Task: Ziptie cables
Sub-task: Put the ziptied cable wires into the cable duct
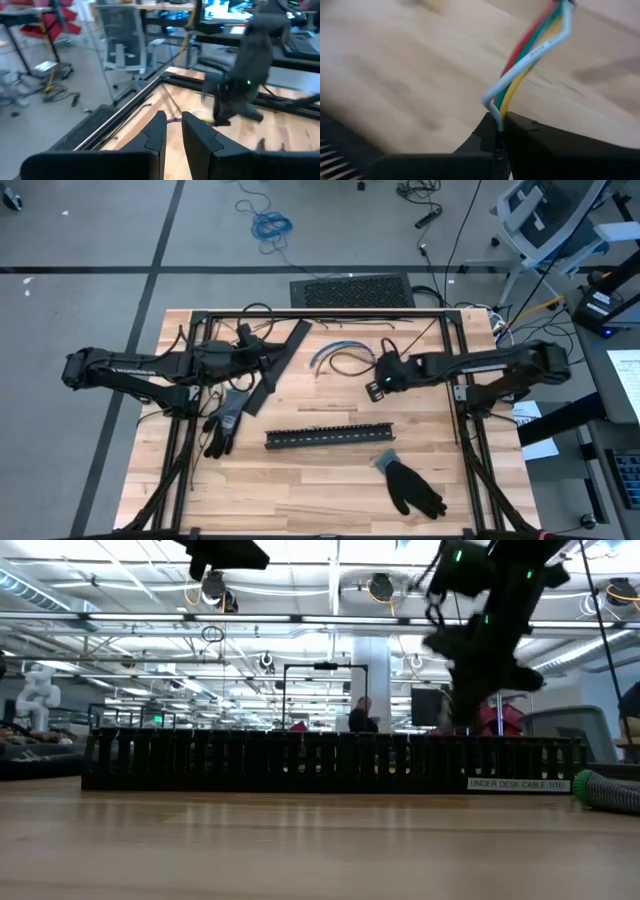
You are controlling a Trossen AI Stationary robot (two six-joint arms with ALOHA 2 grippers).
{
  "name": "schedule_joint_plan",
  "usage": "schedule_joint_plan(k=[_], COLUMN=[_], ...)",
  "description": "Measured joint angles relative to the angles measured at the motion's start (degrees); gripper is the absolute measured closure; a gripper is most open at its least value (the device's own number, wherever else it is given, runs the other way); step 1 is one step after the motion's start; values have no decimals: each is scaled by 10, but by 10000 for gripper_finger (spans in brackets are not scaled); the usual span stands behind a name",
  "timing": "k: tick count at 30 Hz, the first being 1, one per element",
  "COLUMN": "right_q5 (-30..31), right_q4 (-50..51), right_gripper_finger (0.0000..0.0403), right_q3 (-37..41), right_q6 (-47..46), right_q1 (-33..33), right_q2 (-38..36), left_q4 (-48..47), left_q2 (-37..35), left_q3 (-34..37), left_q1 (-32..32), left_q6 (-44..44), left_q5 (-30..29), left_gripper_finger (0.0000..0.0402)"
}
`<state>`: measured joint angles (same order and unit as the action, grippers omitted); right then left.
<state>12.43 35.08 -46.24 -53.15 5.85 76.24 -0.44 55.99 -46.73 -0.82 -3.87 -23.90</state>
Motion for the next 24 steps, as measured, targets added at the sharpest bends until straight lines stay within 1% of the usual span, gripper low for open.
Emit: schedule_joint_plan(k=[3,5,7,9,10,11,14,16,18,20,22,24], right_q5=[-48,-81,-111,-118,-118,-118,-136,-162,-186,-188,-188,-187], right_q4=[-53,-54,-49,-44,-36,-25,17,42,68,102,125,123], right_gripper_finger=[401,401,401,401,401,401,401,401,401,401,401,401], right_q3=[-10,-31,-63,-105,-127,-151,-225,-269,-299,-313,-312,-310], right_q6=[77,114,155,190,207,220,262,282,288,287,283,278], right_q1=[10,14,16,15,15,15,16,15,10,-2,-18,-36], right_q2=[-53,-74,-87,-96,-99,-99,-99,-99,-99,-98,-95,-88], left_q4=[15,42,88,122,121,100,-20,-64,-69,-53,-26,-6], left_q2=[3,5,5,3,3,3,5,10,16,22,26,29], left_q3=[-5,-5,-5,-5,-7,-11,-31,-40,-40,-40,-40,-41], left_q1=[1,0,0,0,0,0,0,0,-4,-8,-13,-18], left_q6=[17,14,12,-11,-30,-51,-89,-107,-107,-109,-109,-109], left_q5=[15,28,37,58,68,78,101,108,116,120,121,121], left_gripper_finger=[343,343,343,342,339,335,309,286,262,240,222,209])
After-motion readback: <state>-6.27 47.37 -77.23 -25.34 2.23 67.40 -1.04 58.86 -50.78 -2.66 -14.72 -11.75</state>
